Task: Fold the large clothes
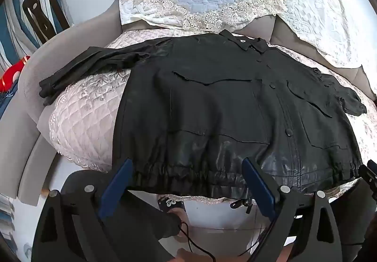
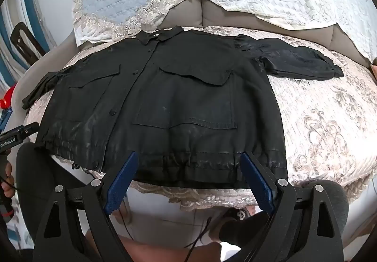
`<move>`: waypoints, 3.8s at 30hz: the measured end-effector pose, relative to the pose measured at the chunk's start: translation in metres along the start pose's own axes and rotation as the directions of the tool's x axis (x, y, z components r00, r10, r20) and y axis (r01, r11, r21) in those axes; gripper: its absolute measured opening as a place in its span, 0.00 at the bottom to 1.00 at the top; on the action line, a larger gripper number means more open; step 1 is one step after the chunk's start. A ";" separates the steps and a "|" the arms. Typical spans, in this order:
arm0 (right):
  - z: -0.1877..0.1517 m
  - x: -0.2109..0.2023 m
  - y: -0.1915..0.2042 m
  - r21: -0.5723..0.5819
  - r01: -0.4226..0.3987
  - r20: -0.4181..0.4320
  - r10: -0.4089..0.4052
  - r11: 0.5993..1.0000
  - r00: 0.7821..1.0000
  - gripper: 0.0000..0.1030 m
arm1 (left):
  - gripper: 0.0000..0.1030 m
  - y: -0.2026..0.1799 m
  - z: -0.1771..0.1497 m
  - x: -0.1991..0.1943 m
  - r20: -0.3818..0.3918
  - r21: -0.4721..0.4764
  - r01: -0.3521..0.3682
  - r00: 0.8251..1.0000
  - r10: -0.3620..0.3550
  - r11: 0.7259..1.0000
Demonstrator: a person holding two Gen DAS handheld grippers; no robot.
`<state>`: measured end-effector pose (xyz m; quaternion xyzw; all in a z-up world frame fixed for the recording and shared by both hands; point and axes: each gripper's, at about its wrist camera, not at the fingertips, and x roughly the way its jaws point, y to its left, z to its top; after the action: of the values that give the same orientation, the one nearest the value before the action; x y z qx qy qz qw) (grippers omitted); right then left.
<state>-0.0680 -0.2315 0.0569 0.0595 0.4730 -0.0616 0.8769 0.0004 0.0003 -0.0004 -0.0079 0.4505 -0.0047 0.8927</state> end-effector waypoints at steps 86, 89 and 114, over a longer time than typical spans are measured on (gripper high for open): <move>0.005 0.003 0.019 -0.034 0.014 -0.016 -0.015 0.999 1.000 0.86 | 0.92 -0.012 -0.011 0.005 -0.059 0.028 0.042 0.997 -0.040 0.999; 0.005 0.003 0.020 -0.035 0.016 -0.019 -0.017 0.999 1.000 0.86 | 0.92 -0.011 -0.011 0.006 -0.059 0.028 0.039 0.998 -0.038 0.999; 0.009 0.004 0.027 -0.040 -0.003 0.003 0.003 0.999 1.000 0.86 | 0.92 -0.008 -0.012 0.009 -0.058 0.025 0.049 0.997 -0.047 0.998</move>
<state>-0.0543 -0.2062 0.0593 0.0426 0.4729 -0.0509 0.8786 -0.0036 -0.0083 -0.0145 -0.0066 0.4756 -0.0323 0.8790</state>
